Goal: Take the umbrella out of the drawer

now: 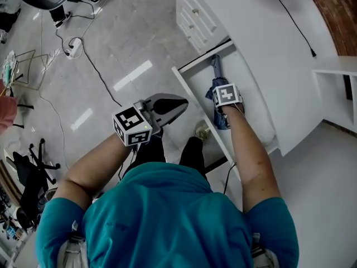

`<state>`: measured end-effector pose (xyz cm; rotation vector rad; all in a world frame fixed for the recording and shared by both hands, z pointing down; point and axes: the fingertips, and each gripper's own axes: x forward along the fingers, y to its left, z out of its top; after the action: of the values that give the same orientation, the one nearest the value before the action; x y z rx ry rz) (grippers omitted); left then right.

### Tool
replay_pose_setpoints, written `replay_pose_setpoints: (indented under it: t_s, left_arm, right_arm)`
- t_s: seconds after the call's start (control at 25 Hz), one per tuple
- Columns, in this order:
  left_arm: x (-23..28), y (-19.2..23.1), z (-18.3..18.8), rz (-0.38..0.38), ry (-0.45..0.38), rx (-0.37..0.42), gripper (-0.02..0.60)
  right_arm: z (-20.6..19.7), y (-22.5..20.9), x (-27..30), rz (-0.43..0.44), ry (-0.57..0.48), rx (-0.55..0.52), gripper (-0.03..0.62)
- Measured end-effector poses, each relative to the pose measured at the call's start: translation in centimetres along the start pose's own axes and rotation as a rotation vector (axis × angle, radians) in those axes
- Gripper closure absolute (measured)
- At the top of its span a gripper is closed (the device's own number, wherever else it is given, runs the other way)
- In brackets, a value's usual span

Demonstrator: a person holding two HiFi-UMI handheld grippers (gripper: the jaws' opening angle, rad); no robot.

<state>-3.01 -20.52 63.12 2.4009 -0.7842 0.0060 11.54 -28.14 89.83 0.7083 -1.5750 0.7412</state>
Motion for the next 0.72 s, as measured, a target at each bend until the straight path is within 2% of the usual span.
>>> replay_pose_setpoints:
  t_s: [0.44,0.72]
  left_arm:
    - [-1.6,-0.9,1.9,0.018,-0.026,0.036,0.568]
    - [-2.3,-2.2,4.2,0.022,-0.054,0.067,0.568]
  right_arm:
    - [0.1,0.6,-1.5,0.056,-0.073,0.01,0.336]
    - [0.5,0.7,-5.7,0.055,-0.15,-0.014,0.338]
